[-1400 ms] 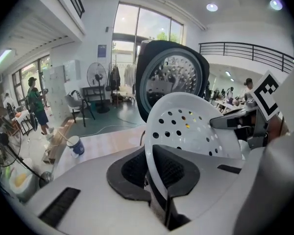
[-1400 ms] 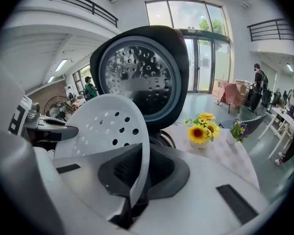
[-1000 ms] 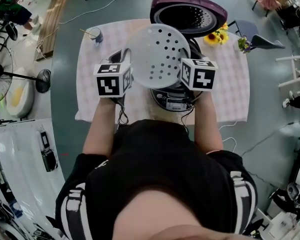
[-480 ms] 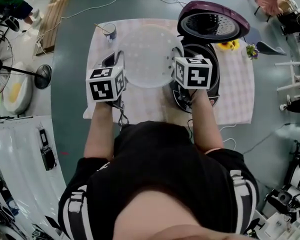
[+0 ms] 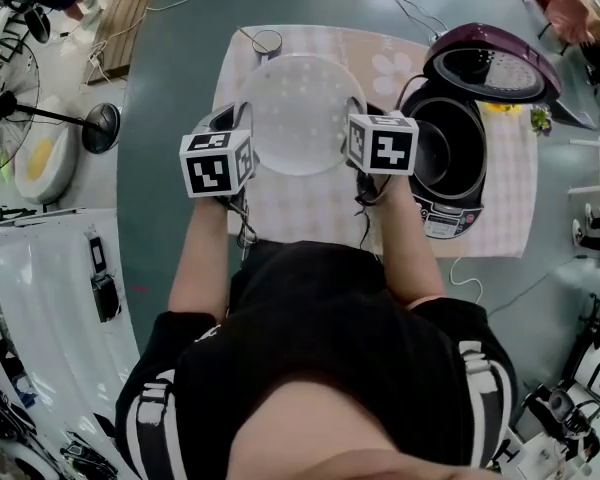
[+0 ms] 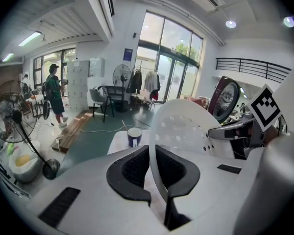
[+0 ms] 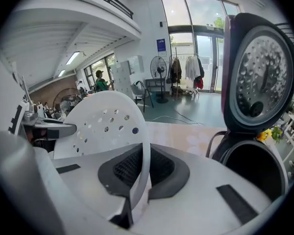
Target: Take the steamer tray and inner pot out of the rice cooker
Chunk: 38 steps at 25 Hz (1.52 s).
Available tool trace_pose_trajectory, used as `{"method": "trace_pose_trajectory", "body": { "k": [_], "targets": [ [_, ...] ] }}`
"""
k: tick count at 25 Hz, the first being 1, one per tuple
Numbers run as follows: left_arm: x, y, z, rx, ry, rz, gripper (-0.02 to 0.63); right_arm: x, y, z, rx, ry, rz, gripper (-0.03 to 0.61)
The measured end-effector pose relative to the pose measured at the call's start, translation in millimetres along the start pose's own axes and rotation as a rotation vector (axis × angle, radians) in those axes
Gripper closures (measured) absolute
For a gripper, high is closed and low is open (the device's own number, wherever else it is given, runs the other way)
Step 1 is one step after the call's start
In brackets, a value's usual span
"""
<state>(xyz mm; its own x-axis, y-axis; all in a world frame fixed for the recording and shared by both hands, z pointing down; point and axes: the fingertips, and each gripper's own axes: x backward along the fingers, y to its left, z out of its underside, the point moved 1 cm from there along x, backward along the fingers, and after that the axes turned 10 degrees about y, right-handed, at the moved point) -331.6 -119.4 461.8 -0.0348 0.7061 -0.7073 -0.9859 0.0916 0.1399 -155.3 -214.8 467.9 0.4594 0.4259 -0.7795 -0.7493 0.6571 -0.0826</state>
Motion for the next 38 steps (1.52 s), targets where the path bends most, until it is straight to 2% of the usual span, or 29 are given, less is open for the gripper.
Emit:
{"method": "trace_pose_trajectory", "body": {
  "k": [5, 13, 27, 38],
  "targets": [
    [-28.3, 26.7, 16.6, -0.015, 0.047, 0.028, 0.588, -42.1, 12.4, 6.8, -0.034, 0.05, 0.007, 0.568],
    [-85.5, 49.3, 31.0, -0.016, 0.132, 0.078, 0.586, -97.1, 3.2, 20.4, -0.099, 0.127, 0.051, 0.568],
    [-185.8, 56.6, 66.5, 0.008, 0.283, 0.143, 0.586, -179.6, -34.1, 55.5, -0.204, 0.27, 0.084, 0.563],
    [-220.5, 63.9, 81.5, 0.016, 0.341, 0.135, 0.588, -216.7, -41.8, 76.7, -0.239, 0.321, 0.071, 0.563]
  ]
}}
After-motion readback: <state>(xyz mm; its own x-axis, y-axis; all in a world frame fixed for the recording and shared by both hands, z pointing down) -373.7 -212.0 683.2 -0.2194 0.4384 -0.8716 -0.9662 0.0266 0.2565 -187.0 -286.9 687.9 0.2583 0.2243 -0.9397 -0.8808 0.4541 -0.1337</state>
